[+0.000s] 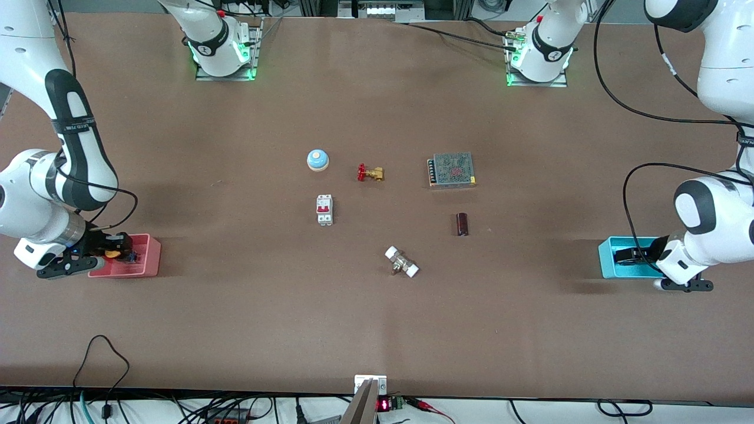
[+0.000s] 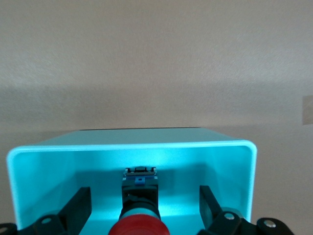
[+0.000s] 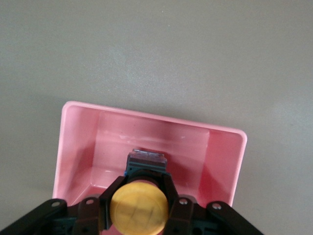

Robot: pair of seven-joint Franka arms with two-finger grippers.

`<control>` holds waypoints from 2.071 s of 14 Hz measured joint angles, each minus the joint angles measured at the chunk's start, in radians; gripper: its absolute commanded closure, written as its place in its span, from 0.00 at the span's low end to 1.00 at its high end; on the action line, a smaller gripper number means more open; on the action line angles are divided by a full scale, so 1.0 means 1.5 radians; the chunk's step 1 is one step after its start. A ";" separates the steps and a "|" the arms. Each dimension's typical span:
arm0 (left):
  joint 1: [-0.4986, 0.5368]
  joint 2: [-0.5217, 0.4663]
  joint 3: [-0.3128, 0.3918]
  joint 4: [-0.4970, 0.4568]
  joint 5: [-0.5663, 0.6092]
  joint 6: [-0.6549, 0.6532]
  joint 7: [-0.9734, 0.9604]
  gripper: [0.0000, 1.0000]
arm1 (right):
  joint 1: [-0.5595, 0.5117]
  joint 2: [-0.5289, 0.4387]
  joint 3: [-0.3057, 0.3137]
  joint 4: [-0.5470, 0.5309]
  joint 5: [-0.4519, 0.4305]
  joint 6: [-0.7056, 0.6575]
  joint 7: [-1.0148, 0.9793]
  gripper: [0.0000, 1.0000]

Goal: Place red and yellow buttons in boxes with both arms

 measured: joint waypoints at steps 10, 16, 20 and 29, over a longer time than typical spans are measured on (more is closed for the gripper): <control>-0.015 -0.104 -0.009 0.009 0.000 -0.139 -0.003 0.04 | 0.000 0.006 0.001 0.000 0.000 0.000 -0.001 0.00; -0.082 -0.203 -0.013 0.012 0.014 -0.260 -0.066 0.02 | 0.014 -0.025 0.004 0.014 0.007 -0.037 0.003 0.00; -0.148 -0.271 -0.019 0.015 0.047 -0.317 -0.116 0.00 | 0.054 -0.137 0.007 0.026 0.009 -0.169 0.053 0.00; -0.154 -0.351 -0.095 0.046 0.057 -0.440 -0.123 0.00 | 0.148 -0.410 -0.017 0.022 0.009 -0.463 0.215 0.00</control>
